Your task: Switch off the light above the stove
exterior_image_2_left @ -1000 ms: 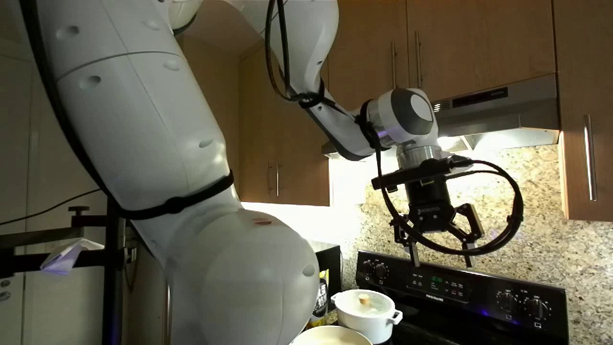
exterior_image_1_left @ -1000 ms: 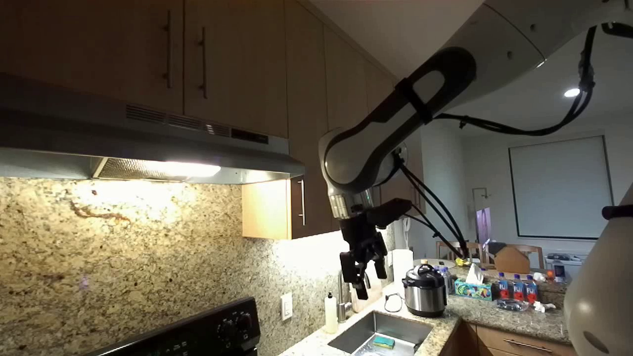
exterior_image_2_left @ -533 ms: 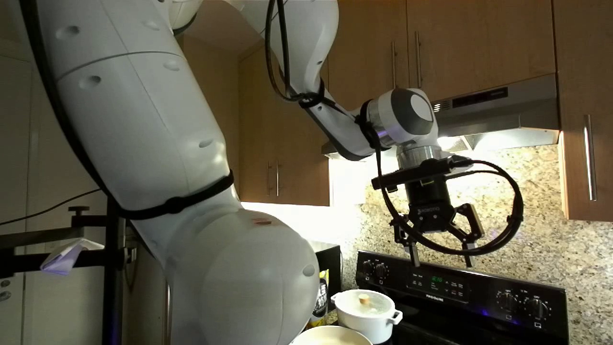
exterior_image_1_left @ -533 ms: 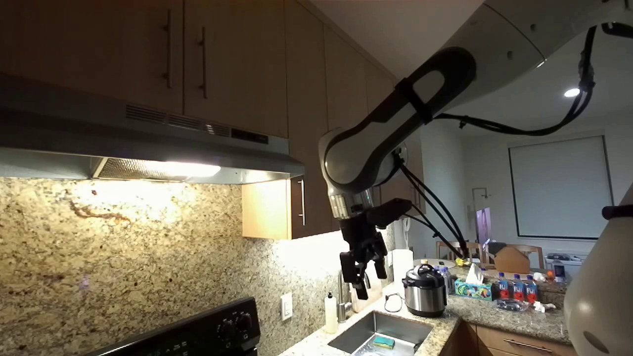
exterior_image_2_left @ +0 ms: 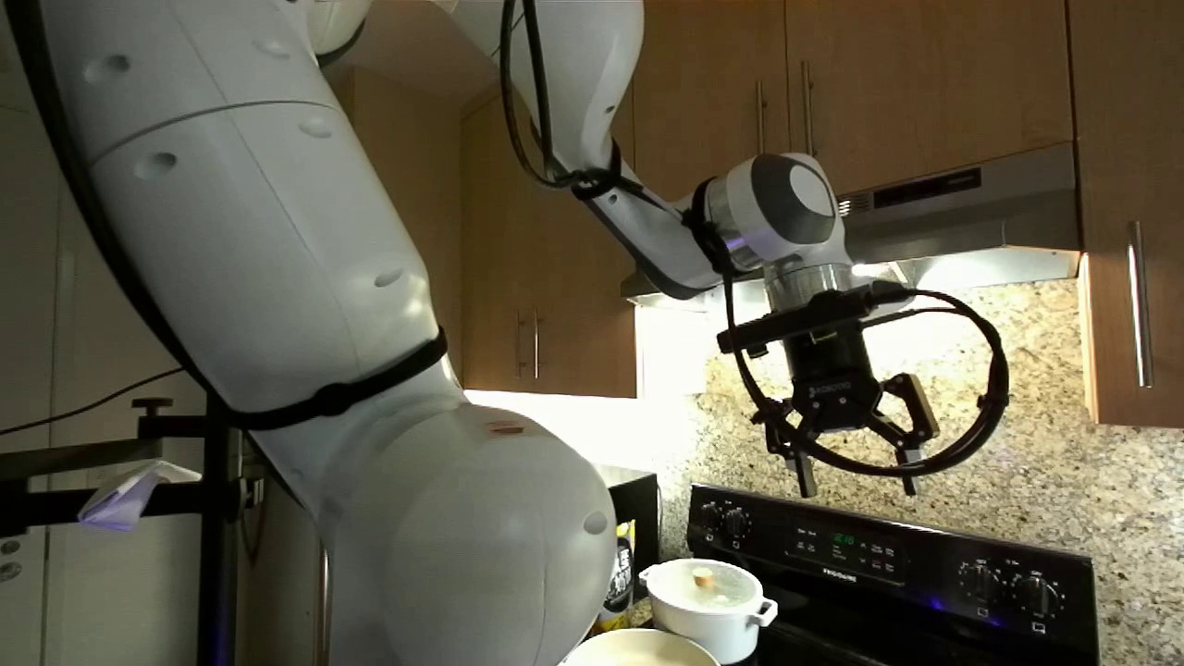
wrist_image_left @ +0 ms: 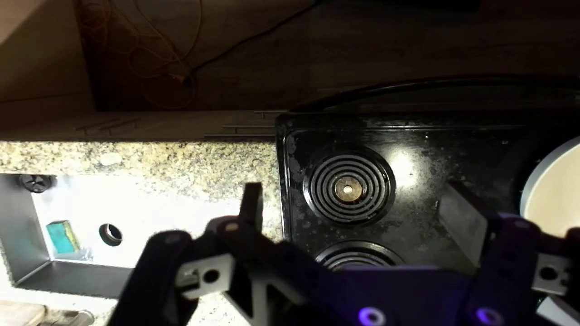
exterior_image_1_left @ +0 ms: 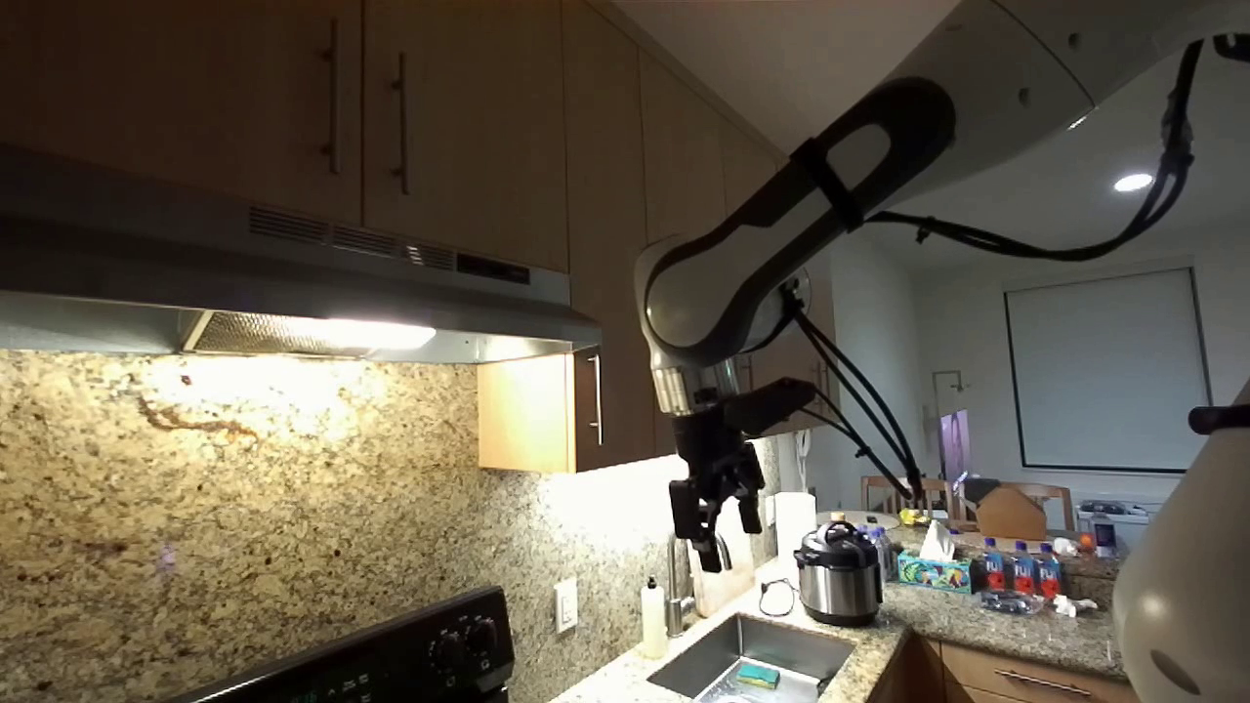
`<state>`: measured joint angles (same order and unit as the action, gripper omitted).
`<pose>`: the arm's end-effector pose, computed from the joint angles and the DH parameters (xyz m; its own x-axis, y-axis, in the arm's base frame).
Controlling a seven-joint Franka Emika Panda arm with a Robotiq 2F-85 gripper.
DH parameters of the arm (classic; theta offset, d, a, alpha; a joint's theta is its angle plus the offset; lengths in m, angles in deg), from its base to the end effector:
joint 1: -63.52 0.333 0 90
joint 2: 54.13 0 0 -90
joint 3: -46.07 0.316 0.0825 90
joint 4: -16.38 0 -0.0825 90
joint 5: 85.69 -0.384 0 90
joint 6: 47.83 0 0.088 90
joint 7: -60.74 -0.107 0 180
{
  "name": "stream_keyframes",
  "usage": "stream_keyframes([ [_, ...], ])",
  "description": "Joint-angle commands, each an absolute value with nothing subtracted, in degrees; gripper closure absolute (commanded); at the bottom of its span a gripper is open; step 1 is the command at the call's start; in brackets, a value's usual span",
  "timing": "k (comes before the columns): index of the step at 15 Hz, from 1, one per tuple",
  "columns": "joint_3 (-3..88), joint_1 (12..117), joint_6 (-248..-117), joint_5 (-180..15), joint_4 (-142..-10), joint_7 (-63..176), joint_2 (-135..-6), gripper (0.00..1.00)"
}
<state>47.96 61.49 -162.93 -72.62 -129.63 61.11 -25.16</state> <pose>0.3836 -0.0143 0.4399 0.9944 0.0950 -0.0468 0.1029 -0.9708 0.2166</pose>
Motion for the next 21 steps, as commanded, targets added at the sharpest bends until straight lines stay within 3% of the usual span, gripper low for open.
stream_keyframes([
  [1,47.6,60.8,-165.2,-70.6,-130.2,59.9,-21.2,0.00],
  [17,49.6,60.6,-169.9,-54.0,-112.9,64.5,-23.4,0.00],
  [21,48.8,61.2,-170.4,-56.1,-114.4,63.6,-21.3,0.00],
])
